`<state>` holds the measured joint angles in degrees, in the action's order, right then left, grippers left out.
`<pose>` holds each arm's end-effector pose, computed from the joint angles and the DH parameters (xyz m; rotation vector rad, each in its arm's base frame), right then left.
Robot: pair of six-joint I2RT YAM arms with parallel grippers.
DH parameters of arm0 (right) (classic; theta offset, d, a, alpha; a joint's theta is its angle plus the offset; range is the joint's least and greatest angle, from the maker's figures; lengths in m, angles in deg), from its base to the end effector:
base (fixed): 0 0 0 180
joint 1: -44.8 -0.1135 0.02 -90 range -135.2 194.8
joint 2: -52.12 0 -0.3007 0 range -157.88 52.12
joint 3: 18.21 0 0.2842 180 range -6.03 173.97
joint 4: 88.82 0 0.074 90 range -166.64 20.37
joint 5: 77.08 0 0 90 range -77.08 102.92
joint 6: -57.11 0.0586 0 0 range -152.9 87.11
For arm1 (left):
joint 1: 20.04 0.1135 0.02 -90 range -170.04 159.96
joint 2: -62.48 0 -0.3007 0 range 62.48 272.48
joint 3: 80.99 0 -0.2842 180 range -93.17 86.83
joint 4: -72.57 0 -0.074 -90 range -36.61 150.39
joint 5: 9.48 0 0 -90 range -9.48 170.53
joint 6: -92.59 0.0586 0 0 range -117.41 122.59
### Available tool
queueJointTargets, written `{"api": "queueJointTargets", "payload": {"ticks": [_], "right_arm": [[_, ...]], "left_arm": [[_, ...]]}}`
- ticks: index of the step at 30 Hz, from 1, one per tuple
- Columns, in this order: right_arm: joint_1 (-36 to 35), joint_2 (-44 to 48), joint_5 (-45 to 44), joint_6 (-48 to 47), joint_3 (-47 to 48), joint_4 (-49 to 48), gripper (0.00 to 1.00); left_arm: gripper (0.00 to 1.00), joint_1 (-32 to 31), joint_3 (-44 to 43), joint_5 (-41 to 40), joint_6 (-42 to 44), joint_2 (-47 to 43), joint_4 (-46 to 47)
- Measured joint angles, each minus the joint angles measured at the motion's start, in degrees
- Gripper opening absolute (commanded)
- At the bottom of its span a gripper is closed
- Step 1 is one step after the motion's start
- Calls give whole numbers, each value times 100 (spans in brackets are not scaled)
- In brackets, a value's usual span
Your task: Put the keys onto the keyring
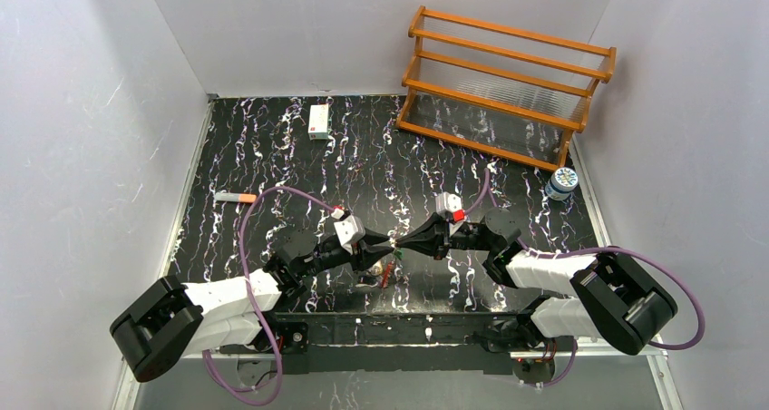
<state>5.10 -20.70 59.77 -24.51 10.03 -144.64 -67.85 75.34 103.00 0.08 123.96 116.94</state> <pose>0.1616 0.1897 0.2235 -1.0746 1.1329 1.2318 0.1367 -0.1842 0.2181 0.8913 1.2627 -0.9907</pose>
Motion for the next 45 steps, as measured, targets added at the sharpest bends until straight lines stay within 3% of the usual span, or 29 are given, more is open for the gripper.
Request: {"api": "queueJointTargets", "payload": {"ticks": [16,21,25,28,29,33,35,38,45], "right_arm": [[0,-68,59,52,0,-66,1],[0,-74,101,52,0,-79,1],[0,-74,111,52,0,-81,1],[24,-74,116,48,0,-76,1],[26,-74,114,46,0,-74,9],[26,-52,81,42,0,-7,62],[26,52,-13,24,-9,52,74],[26,354,-234,-74,-103,66,83],[26,1025,-507,-623,-197,553,84]], "left_arm": [[25,0,-15,155,-11,-17,17],[17,0,-26,219,-37,-11,98],[0,0,-52,267,-70,50,166],[0,-2,-68,306,-83,111,205],[0,-2,-68,313,-83,125,219],[0,-2,-68,310,-66,133,212],[0,-2,-68,299,-37,131,203],[0,-2,-57,260,39,81,188],[0,-2,28,229,476,-149,190]]}}
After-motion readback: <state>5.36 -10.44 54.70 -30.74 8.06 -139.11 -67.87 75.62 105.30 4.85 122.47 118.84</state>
